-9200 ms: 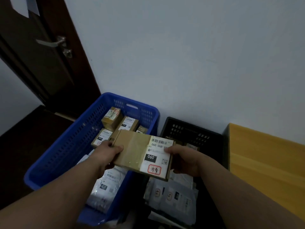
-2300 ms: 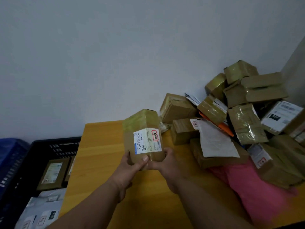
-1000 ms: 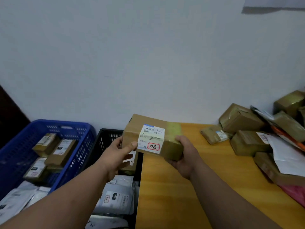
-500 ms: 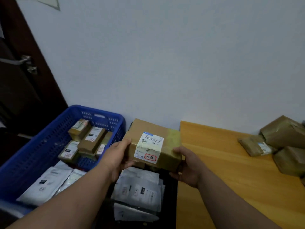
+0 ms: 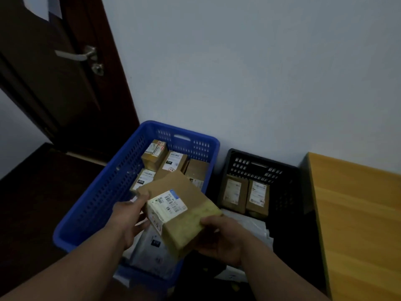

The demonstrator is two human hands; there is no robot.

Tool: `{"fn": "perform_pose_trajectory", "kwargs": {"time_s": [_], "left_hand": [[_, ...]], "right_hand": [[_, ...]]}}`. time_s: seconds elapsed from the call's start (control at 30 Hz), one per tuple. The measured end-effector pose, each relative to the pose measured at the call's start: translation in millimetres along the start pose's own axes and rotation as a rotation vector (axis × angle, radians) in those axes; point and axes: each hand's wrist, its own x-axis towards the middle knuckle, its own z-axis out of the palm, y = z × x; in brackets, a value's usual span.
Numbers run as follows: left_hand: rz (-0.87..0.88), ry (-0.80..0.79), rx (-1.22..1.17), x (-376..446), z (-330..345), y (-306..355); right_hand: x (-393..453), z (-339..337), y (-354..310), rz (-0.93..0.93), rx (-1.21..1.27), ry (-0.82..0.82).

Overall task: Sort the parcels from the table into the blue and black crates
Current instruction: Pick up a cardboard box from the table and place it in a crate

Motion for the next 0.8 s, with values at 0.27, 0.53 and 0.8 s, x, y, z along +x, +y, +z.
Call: {"fn": "perform_pose_trajectory", "kwargs": {"time_s": [0.27,0.53,0.8], "left_hand": [[-0.149,-0.141,0.175,46,6,0],[-0.211,-0.163,0.293,133,24,26],[-0.257,-0.319,0.375,238,60,23]], "right_hand": [[75,62,-19,-0.044,0.257,0.145],[154,81,-51,-0.048,0.436,0.21],[233,83,-66,-0.001,0.572,0.338]]}}
